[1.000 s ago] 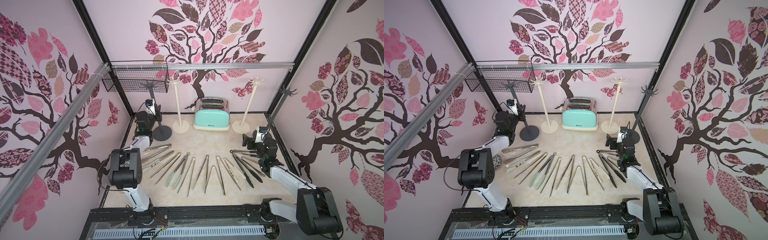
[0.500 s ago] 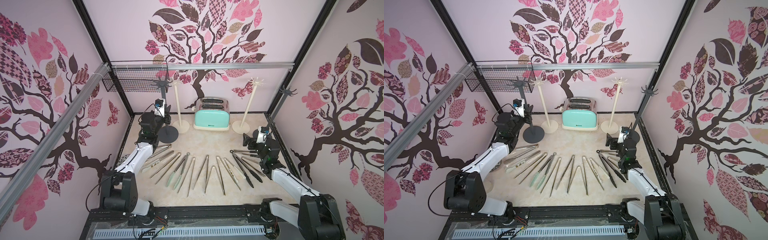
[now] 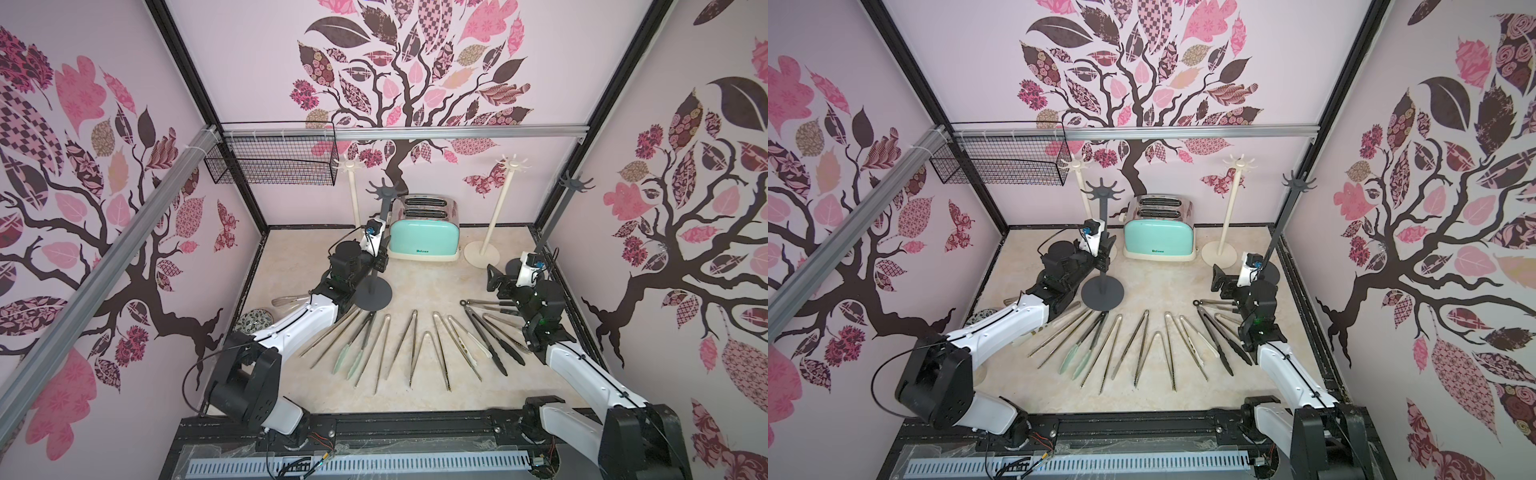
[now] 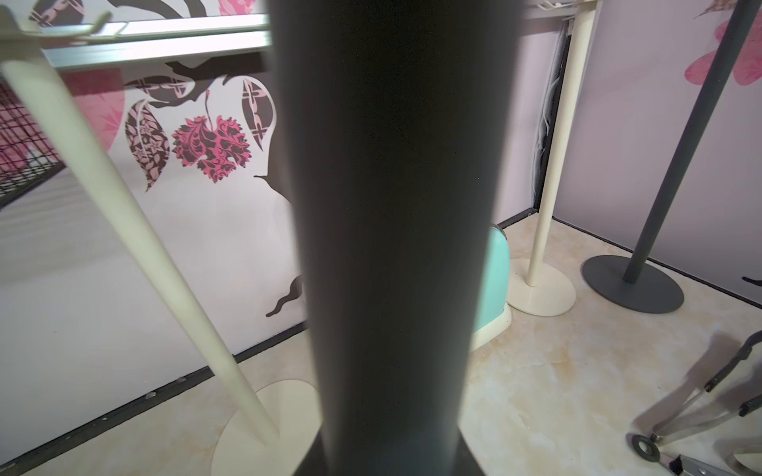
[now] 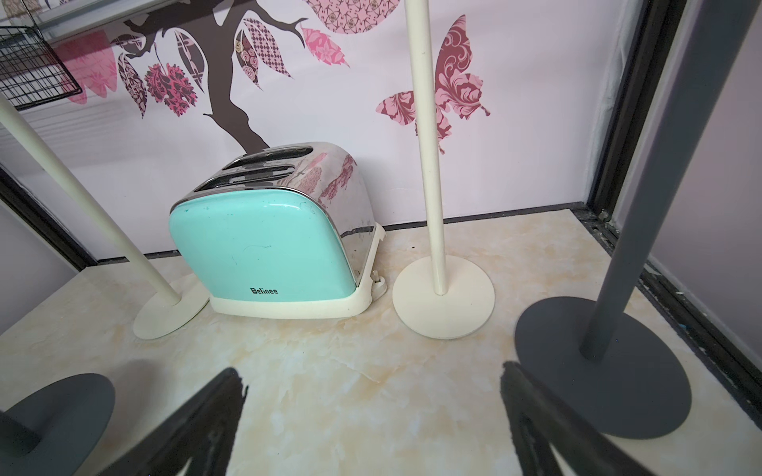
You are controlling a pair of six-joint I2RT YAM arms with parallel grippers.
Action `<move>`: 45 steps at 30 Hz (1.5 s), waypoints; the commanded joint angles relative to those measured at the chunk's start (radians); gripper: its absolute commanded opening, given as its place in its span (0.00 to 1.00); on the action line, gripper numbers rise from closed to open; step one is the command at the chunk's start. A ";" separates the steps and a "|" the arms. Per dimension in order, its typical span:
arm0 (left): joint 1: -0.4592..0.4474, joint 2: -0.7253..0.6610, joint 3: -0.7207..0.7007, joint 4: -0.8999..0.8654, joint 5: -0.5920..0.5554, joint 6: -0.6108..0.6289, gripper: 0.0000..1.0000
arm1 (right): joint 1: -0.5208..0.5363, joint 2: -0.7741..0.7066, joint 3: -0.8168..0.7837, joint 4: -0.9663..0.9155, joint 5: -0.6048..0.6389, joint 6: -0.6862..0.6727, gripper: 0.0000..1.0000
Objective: Hang food tongs on kitchen utensil racks
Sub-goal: Place the rack at the center of the board.
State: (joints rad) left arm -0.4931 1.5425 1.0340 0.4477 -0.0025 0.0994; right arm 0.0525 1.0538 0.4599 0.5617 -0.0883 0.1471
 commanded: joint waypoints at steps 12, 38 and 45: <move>0.001 0.290 0.263 0.250 -0.083 -0.030 0.00 | 0.008 0.027 -0.001 0.030 -0.022 0.007 0.99; 0.049 0.488 0.385 0.307 -0.054 -0.166 0.00 | 0.007 0.091 0.008 0.052 -0.026 -0.002 1.00; 0.039 0.493 0.398 0.268 -0.070 -0.140 0.00 | 0.008 0.091 0.005 0.054 -0.029 0.002 0.99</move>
State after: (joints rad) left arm -0.4458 2.0327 1.3842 0.6571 -0.0750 -0.0334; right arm 0.0525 1.1416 0.4488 0.5953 -0.1089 0.1535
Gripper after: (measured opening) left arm 0.196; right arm 0.995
